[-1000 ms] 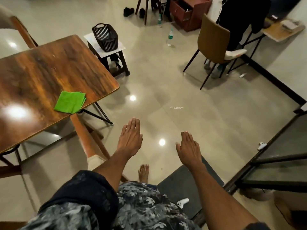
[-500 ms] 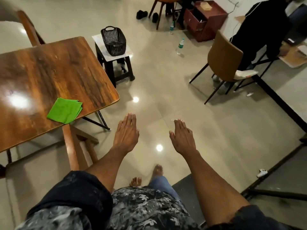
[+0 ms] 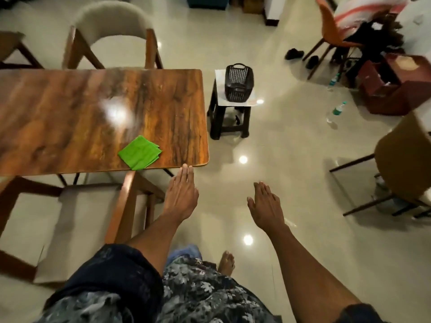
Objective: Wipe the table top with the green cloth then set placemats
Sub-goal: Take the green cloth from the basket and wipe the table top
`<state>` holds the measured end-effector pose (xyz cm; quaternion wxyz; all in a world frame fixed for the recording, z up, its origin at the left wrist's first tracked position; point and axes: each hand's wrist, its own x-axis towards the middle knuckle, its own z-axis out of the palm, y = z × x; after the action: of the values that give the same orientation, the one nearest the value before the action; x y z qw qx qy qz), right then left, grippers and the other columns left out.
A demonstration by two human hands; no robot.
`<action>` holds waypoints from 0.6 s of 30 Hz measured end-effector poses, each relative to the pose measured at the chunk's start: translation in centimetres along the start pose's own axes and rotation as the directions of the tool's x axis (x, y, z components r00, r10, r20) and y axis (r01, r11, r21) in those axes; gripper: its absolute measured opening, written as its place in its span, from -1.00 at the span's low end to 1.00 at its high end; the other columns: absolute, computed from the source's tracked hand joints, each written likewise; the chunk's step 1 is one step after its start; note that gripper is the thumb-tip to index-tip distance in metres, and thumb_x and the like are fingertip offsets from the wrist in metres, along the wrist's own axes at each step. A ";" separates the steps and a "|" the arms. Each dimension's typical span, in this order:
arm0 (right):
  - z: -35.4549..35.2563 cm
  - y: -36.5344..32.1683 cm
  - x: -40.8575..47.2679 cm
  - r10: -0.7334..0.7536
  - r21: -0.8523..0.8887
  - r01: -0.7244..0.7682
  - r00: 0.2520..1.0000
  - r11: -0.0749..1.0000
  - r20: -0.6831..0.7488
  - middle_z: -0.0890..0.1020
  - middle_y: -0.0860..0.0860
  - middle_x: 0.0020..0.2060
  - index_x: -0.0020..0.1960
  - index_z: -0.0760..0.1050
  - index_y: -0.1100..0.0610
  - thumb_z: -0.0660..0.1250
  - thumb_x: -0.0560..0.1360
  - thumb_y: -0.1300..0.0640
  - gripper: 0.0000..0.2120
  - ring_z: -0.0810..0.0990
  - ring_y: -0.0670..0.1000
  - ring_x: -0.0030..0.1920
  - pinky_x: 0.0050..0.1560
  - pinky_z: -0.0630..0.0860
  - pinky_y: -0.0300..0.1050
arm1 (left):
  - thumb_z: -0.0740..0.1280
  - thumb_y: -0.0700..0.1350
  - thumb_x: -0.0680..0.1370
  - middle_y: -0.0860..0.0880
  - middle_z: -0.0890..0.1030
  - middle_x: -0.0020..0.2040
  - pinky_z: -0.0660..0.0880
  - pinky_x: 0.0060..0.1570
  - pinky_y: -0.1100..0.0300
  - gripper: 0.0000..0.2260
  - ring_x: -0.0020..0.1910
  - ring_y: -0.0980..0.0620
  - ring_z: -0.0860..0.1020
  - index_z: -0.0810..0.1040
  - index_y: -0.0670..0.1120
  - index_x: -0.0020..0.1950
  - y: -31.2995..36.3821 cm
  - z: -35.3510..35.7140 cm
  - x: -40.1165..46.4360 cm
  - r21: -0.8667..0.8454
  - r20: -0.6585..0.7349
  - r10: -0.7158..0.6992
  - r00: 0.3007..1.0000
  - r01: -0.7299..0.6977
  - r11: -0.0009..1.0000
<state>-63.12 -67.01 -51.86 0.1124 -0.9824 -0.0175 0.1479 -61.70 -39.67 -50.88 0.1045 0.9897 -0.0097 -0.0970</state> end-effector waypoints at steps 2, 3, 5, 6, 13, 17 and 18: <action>-0.2 -0.9 1.7 -0.051 0.014 0.050 0.998 0.999 0.027 0.15 0.16 0.68 0.67 0.09 0.20 0.04 0.76 -0.03 -0.44 0.10 0.15 0.69 0.58 0.20 0.11 | 0.12 -0.05 0.72 -0.18 -0.01 0.72 0.03 0.63 -0.03 -0.38 0.71 -0.10 -0.01 -0.03 -0.20 0.71 -1.0 0.4 -0.7 -0.005 0.022 -0.078 0.997 0.078 0.997; 0.0 -1.4 2.4 -0.077 0.014 0.077 0.997 0.997 0.027 0.15 0.16 0.68 0.67 0.10 0.19 0.05 0.76 -0.03 -0.44 0.10 0.15 0.69 0.58 0.20 0.11 | 0.11 -0.06 0.72 -0.18 -0.01 0.72 0.02 0.63 -0.03 -0.39 0.71 -0.10 -0.02 -0.03 -0.20 0.71 -1.4 0.5 -0.9 -0.007 0.026 -0.111 0.993 0.111 0.994; 0.4 -2.0 3.8 -0.114 0.007 0.114 0.992 0.994 0.063 0.14 0.16 0.68 0.67 0.09 0.18 0.04 0.76 -0.04 -0.44 0.09 0.15 0.69 0.58 0.20 0.11 | 0.10 -0.06 0.71 -0.18 -0.03 0.72 0.02 0.63 -0.05 -0.39 0.71 -0.10 -0.03 -0.05 -0.19 0.71 -2.2 0.6 -0.8 -0.010 0.037 -0.171 0.985 0.172 0.985; 0.6 -2.2 4.3 -0.121 0.003 0.122 0.989 0.993 0.090 0.12 0.15 0.69 0.68 0.07 0.18 0.02 0.76 -0.05 -0.44 0.08 0.15 0.69 0.59 0.18 0.10 | 0.10 -0.05 0.72 -0.18 -0.05 0.72 0.02 0.63 -0.05 -0.38 0.71 -0.10 -0.03 -0.07 -0.19 0.71 -2.7 0.5 -0.6 -0.009 0.045 -0.191 0.981 0.191 0.982; 1.3 -4.4 9.3 -0.159 0.001 0.160 0.975 0.987 0.155 0.12 0.14 0.69 0.68 0.07 0.18 0.04 0.75 -0.06 -0.42 0.06 0.15 0.70 0.59 0.21 0.12 | 0.08 -0.01 0.74 -0.17 -0.04 0.72 0.02 0.65 -0.04 -0.38 0.71 -0.09 -0.04 -0.11 -0.19 0.71 -6.6 -1.6 4.0 -0.003 0.026 -0.272 0.962 0.272 0.962; 0.2 -6.3 13.3 -0.162 -0.015 0.165 0.979 0.986 0.121 0.11 0.13 0.69 0.69 0.04 0.17 0.03 0.76 -0.07 -0.41 0.04 0.13 0.70 0.61 0.18 0.10 | 0.08 0.00 0.74 -0.20 -0.02 0.72 0.03 0.63 -0.07 -0.39 0.71 -0.12 -0.03 -0.07 -0.21 0.70 -9.8 -2.2 7.2 0.010 0.012 -0.284 0.959 0.284 0.959; -0.1 -6.8 14.5 -0.167 -0.025 0.171 0.979 0.985 0.114 0.10 0.13 0.70 0.70 0.03 0.17 0.03 0.76 -0.07 -0.41 0.03 0.12 0.70 0.61 0.17 0.09 | 0.08 -0.01 0.74 -0.21 -0.01 0.71 0.04 0.63 -0.08 -0.39 0.71 -0.13 -0.01 -0.06 -0.21 0.70 -10.6 -2.2 7.8 -0.005 0.012 -0.296 0.955 0.296 0.955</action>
<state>-49.27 -59.40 -54.40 0.1065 -0.9694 -0.1096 0.1923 -53.59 -29.15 -52.46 0.0920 0.9792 0.1381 -0.1169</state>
